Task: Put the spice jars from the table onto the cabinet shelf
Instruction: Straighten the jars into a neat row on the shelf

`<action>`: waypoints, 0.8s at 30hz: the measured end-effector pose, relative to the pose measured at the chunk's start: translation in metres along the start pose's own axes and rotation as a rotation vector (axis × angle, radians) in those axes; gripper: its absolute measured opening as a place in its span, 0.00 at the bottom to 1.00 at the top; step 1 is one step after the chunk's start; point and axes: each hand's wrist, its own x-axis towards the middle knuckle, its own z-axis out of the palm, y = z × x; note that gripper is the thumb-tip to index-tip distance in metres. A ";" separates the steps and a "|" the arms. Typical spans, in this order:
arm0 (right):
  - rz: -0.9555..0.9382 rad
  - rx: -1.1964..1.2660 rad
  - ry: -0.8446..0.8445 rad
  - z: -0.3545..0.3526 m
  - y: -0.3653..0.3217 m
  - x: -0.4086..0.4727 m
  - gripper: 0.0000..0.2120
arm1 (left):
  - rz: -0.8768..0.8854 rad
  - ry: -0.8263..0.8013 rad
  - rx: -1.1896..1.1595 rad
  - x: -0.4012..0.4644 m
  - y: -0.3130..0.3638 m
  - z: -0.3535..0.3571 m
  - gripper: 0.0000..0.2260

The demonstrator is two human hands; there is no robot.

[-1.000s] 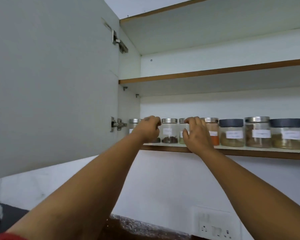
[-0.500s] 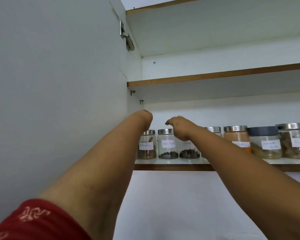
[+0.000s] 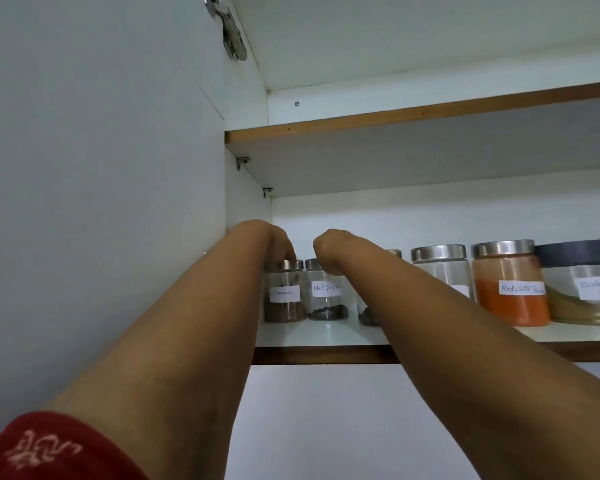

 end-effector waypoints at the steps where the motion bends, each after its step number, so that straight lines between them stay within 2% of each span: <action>1: 0.006 -0.030 -0.009 -0.001 -0.002 0.004 0.15 | -0.005 -0.018 0.010 0.003 0.002 0.001 0.26; 8: 0.036 -0.156 -0.091 0.003 -0.003 0.022 0.15 | -0.042 -0.131 0.104 0.025 0.002 0.005 0.25; 20: 0.053 -0.074 -0.118 0.008 -0.008 0.023 0.15 | -0.058 -0.121 0.010 0.028 0.005 0.014 0.26; 22: 0.036 -0.021 -0.068 0.012 -0.009 0.018 0.17 | -0.076 -0.065 -0.046 0.027 0.006 0.017 0.27; 24: -0.015 0.075 0.126 0.008 -0.006 0.008 0.27 | -0.103 0.066 -0.170 0.019 0.010 0.016 0.29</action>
